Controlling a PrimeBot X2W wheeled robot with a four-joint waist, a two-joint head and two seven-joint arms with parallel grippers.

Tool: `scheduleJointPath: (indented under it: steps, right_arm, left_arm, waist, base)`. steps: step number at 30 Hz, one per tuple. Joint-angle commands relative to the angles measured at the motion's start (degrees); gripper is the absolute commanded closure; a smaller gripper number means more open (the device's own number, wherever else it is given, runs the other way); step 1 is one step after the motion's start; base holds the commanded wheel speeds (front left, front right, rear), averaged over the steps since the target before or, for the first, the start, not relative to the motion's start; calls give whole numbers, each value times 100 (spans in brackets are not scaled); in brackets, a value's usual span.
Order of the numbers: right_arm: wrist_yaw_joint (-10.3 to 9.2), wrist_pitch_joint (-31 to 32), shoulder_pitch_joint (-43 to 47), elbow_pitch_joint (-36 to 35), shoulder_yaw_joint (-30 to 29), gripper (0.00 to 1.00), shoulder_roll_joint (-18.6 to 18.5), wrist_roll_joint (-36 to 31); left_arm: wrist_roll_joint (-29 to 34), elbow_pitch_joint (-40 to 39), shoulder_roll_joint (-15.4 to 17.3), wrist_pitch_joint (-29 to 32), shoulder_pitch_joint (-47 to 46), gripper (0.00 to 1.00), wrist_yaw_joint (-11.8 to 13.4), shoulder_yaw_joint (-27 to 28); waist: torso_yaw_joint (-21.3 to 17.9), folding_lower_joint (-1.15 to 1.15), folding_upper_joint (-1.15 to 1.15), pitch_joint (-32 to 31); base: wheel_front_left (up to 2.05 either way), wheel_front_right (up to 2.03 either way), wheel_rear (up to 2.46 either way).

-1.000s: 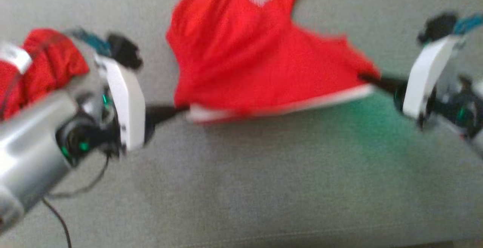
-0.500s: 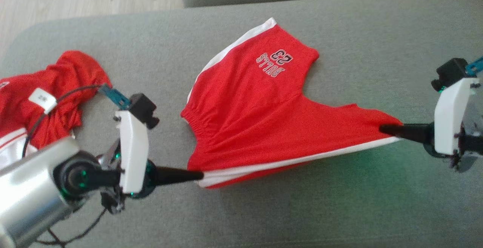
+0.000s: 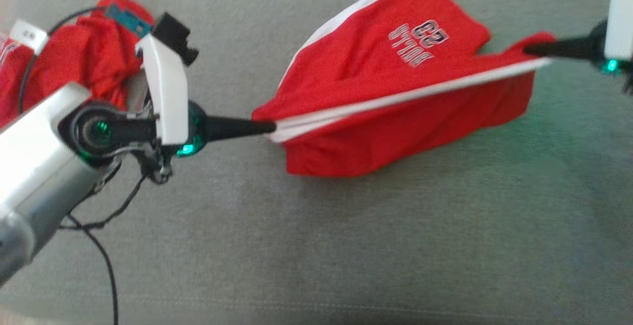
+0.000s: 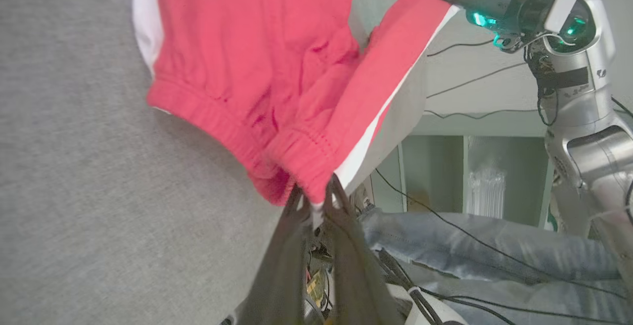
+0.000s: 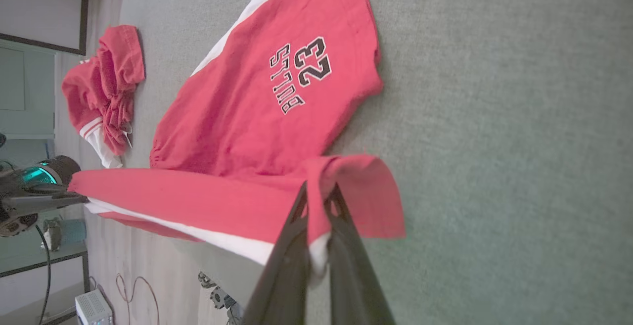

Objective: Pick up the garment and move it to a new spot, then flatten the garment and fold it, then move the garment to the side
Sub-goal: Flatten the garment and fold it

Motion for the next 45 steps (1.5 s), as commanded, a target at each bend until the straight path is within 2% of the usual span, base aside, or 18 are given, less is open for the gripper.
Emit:
scheduleJointPath:
  steps: [1, 10, 19, 20, 21, 22, 23, 24, 32, 34, 37, 41, 45]
  right_arm:
    - [44, 124, -274, 247, -50, 100, 30, 69]
    - [44, 542, -1729, 1919, 160, 100, 784, -159]
    - [44, 572, -2530, 3084, 262, 100, 1419, -350]
    - [44, 528, -2572, 3160, 247, 76, 1473, -347]
    - [44, 478, -2604, 3213, 225, 30, 1523, -336]
    - [44, 403, -2631, 3240, 197, 0, 1563, -325]
    - [44, 312, -2643, 3252, 159, 0, 1595, -303]
    - [44, 234, -2634, 3261, 109, 0, 1622, -263]
    - [44, -807, -2252, 2914, -261, 0, 1507, -67]
    - [44, -974, -2038, 2671, -341, 0, 1443, -4]
    - [44, -1543, -1681, 2099, -478, 0, 1298, -9]
    - [44, -2791, -1094, 1142, -591, 0, 1023, -325]
    - [44, -4307, -479, 471, -631, 0, 836, -838]
  left_arm:
    - [-59, 72, 116, -21, -437, 100, 2, 390]
    - [-75, 706, -439, -112, -1005, 100, -55, 738]
    - [63, 1075, -839, -107, -1307, 100, -91, 876]
    - [78, 1105, -871, -110, -1313, 100, -93, 888]
    - [93, 1128, -898, -127, -1317, 100, -95, 910]
    - [124, 1142, -918, -160, -1320, 54, -96, 937]
    - [151, 1151, -933, -188, -1312, 4, -97, 965]
    - [177, 1170, -941, -219, -1294, 0, -98, 993]
    - [437, 1165, -703, -298, -1027, 0, -100, 1140]
    - [539, 1068, -589, -301, -921, 0, -100, 1147]
    - [955, 912, -360, -541, -784, 0, -100, 1103]
    - [1641, 671, -70, -1329, -562, 0, -100, 1131]
    - [2615, 736, 99, -2894, -277, 0, -90, 1228]
  waist:
    - [317, 0, 0, 351]
    - [841, 0, 0, 1143]
    - [1062, 0, 0, 1565]
    - [1064, 0, 0, 1579]
    - [1061, 0, 0, 1589]
    - [1052, 0, 0, 1594]
    - [1040, 0, 0, 1588]
    - [1025, 0, 0, 1566]
    - [876, 0, 0, 1210]
    - [836, 0, 0, 1087]
    - [786, 0, 0, 877]
    - [732, 0, 0, 595]
    - [693, 0, 0, 323]
  base:
    - [0, 0, 0]
    - [0, 0, 0]
    - [0, 0, 0]
    - [0, 0, 0]
    - [0, 0, 0]
    - [0, 0, 0]
    - [0, 0, 0]
    - [0, 0, 0]
    - [0, 0, 0]
    - [0, 0, 0]
    - [0, 0, 0]
    - [0, 0, 0]
    - [0, 0, 0]
